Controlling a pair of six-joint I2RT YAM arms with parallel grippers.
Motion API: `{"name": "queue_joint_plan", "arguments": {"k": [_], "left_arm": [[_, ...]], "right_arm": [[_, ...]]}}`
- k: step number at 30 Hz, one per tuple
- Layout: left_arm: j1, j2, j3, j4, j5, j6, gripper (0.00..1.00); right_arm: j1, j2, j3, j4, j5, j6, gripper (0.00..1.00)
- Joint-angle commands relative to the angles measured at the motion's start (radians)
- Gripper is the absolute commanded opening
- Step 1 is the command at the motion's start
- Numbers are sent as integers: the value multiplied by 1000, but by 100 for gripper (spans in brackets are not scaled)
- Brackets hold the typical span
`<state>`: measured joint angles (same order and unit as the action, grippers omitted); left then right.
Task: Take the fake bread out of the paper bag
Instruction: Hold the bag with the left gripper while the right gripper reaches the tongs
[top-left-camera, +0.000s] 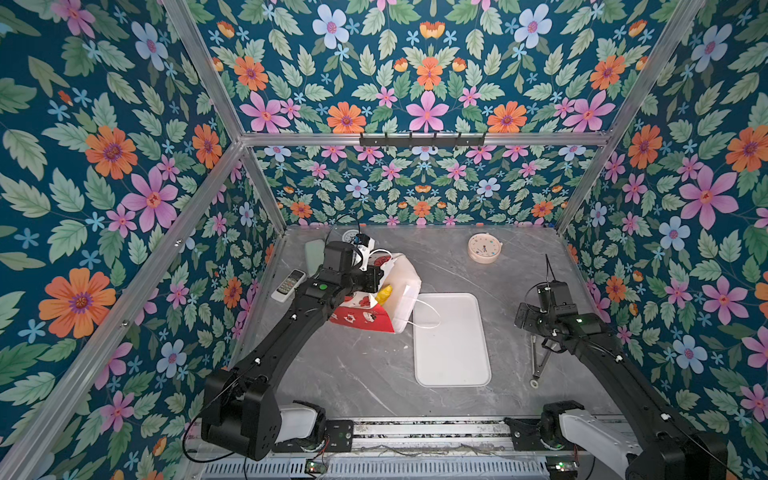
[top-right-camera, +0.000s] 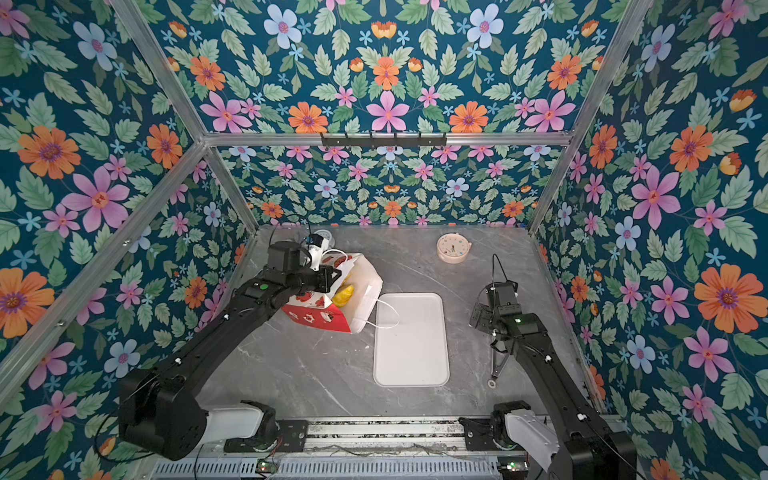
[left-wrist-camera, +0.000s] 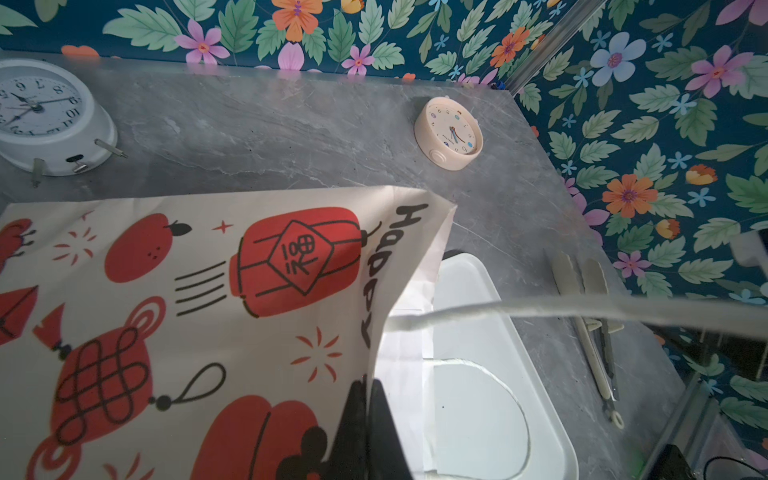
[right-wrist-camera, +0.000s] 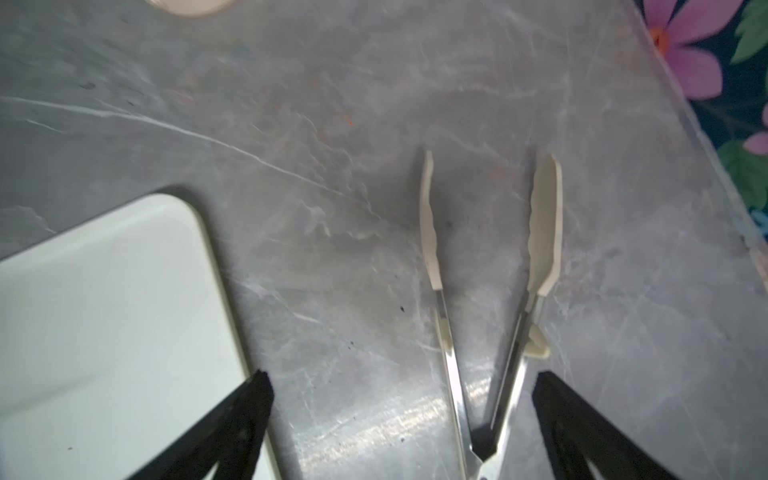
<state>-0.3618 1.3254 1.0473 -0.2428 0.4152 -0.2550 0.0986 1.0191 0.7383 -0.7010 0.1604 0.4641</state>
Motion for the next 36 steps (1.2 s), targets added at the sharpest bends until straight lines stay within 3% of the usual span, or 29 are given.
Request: {"name": "queue_joint_plan", "arguments": {"k": [1,8,16,28,36], "left_arm": [[-4,2,-20,105,19,-23,0],[-5,12,-60,179,50,-44,0],[-5,25,-110,243,50,-35,0],[-5,69,-124,323,135,-51,0],[-5,61,-129,326,142,-48,0]], "right_arm": [[-42,-10,-45,-72,-103,47,99],[-46,-48,4,-196,-105,93,99],[-48,43,3,-238,-87,165,99],[-72,212,-43,-110,-1,194,95],[-166,327,-18,-29,-121,134,92]]}}
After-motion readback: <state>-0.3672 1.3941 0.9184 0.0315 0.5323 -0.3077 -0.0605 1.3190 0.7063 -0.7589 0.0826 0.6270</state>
